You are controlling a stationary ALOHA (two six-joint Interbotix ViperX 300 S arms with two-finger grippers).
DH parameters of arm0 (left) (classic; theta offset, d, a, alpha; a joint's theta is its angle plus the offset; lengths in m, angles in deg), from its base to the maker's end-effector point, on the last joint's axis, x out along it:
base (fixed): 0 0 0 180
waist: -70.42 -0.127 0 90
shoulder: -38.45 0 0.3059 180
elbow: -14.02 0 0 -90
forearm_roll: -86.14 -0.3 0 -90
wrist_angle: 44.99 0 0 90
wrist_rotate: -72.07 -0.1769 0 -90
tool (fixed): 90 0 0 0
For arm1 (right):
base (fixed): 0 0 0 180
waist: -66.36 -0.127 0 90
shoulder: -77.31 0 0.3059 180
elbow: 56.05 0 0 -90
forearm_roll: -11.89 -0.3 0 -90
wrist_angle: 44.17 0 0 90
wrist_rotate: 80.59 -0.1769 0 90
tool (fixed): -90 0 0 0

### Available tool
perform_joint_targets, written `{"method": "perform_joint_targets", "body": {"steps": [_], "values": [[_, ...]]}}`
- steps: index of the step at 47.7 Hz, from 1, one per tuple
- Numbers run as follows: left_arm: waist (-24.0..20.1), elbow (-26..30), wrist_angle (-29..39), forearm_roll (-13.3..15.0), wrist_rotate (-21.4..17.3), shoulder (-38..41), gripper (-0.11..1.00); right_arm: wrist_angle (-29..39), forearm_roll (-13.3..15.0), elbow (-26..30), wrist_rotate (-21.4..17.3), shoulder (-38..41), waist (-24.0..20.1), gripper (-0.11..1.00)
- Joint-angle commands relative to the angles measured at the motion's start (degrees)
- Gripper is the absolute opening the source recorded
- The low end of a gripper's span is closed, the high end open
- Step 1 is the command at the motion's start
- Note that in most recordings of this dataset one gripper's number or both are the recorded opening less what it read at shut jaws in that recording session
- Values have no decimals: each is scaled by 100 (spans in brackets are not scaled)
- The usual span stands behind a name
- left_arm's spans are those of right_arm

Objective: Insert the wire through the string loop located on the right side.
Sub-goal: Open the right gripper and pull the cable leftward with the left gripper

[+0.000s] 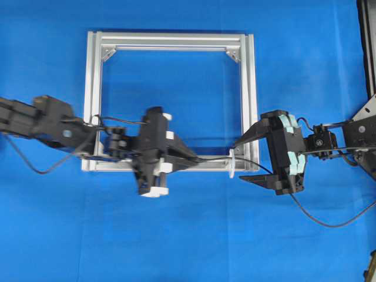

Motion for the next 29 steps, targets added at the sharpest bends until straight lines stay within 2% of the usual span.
{"method": "perform_joint_targets", "body": {"steps": [1, 21, 29], "values": [[44, -360, -53, -9, 9, -545, 8, -26, -9, 97, 0, -44, 9, 91], [246, -2399, -334, -9, 176, -2136, 8, -18, -9, 123, -9, -44, 9, 91], [360, -2988, -352, -9, 176, -2558, 8, -18, -9, 123, -18, -79, 9, 91]]}}
